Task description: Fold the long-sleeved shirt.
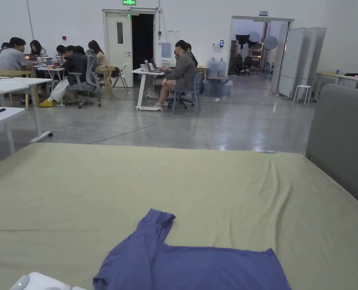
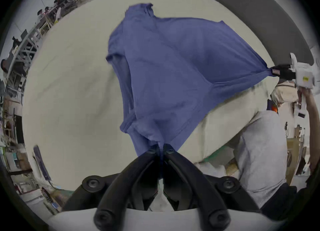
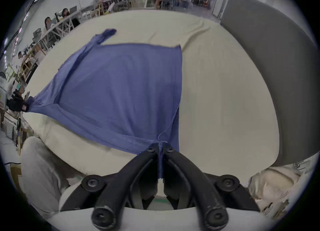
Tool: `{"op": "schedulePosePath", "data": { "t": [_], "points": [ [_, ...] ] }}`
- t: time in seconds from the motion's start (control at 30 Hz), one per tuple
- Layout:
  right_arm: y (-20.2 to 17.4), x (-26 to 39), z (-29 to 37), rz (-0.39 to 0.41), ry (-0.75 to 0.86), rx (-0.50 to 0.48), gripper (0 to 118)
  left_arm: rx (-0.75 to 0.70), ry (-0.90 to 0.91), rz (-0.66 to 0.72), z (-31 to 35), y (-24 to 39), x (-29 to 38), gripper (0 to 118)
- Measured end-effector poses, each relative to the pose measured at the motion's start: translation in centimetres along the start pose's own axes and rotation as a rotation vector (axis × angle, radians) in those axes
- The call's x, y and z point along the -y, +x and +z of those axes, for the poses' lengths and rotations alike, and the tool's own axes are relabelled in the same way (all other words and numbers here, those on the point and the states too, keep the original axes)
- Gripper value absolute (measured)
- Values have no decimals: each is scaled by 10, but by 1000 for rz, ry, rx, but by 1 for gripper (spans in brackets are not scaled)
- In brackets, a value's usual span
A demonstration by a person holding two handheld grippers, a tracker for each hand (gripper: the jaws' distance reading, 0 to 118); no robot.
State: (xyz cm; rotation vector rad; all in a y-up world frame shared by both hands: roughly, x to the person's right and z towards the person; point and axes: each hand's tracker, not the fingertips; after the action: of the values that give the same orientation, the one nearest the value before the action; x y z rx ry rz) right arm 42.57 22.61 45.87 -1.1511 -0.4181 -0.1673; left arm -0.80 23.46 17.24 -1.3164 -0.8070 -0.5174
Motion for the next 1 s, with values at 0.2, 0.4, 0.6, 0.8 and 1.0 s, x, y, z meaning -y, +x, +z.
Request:
{"op": "schedulePosePath", "data": {
  "t": [0.2, 0.4, 0.6, 0.8, 1.0],
  "points": [
    [0, 16, -43, -11, -122, 9, 1, -18, -56, 63, -59, -7, 19, 0],
    [3, 25, -67, -23, -150, -11, 1, 48, -45, 155, -78, -27, 22, 0],
    [13, 14, -74, -55, -189, -39, 8, 67, -59, 166, -73, -28, 18, 0],
    [20, -8, -5, 14, -24, 13, 114, 265, 290, 176, 21, -37, 23, 118],
    [-2, -20, 39, -39, 119, -41, 111, 318, 332, 232, 41, -14, 40, 111]
  ]
}}
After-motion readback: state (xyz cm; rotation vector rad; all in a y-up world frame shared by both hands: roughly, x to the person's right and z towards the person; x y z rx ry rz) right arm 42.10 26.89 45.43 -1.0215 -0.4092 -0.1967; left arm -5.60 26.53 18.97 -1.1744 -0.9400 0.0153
